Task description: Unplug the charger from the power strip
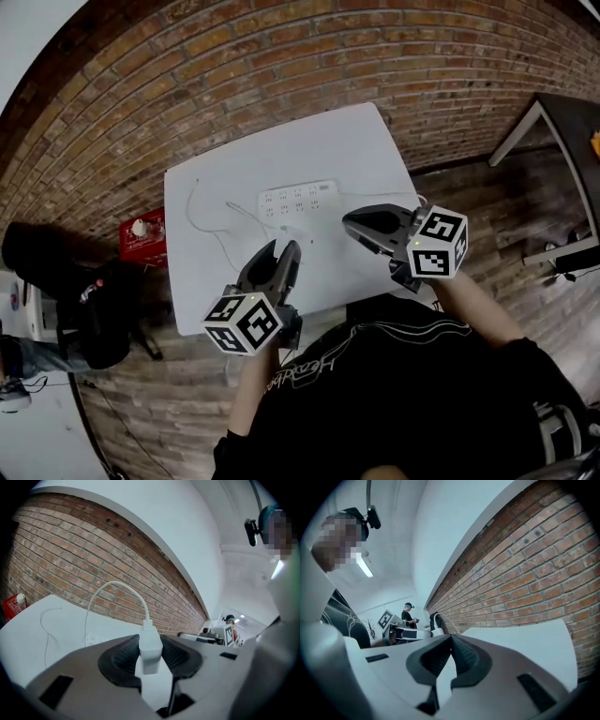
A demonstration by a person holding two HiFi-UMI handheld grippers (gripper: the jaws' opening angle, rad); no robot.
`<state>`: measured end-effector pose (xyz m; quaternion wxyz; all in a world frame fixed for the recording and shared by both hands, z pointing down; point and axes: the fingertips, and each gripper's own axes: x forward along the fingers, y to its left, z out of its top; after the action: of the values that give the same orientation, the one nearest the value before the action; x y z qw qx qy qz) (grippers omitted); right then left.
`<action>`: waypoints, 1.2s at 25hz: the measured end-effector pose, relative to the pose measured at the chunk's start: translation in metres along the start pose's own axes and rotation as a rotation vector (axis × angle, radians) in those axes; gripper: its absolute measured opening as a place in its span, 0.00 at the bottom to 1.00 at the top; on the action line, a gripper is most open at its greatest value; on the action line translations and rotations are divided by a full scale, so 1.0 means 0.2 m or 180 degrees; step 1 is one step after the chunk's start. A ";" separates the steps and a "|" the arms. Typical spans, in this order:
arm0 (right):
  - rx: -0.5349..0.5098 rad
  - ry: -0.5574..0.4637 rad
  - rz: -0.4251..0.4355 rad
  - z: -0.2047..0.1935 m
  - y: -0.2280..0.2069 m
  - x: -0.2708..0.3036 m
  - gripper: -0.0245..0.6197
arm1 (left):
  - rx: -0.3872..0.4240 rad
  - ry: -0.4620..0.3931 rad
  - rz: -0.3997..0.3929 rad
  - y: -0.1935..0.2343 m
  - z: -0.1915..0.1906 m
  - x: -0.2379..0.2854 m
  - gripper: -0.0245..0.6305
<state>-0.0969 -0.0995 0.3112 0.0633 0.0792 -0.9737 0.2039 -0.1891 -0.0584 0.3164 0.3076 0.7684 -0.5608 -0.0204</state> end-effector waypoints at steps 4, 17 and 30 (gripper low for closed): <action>-0.0051 -0.0092 0.0018 0.02 0.13 -0.06 0.03 | 0.0114 -0.0081 -0.0028 -0.06 0.01 -0.10 0.25; -0.0111 -0.0131 -0.0032 -0.04 0.19 -0.18 0.03 | 0.0121 -0.0145 -0.0088 -0.16 -0.04 -0.12 0.25; -0.0129 -0.0178 0.0005 -0.02 0.26 -0.22 0.03 | 0.0233 -0.0129 -0.0155 -0.26 -0.04 -0.12 0.25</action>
<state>-0.0622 -0.0452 0.2878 0.0374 0.0828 -0.9791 0.1819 -0.1504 -0.0234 0.2892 0.2672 0.7920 -0.5485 -0.0229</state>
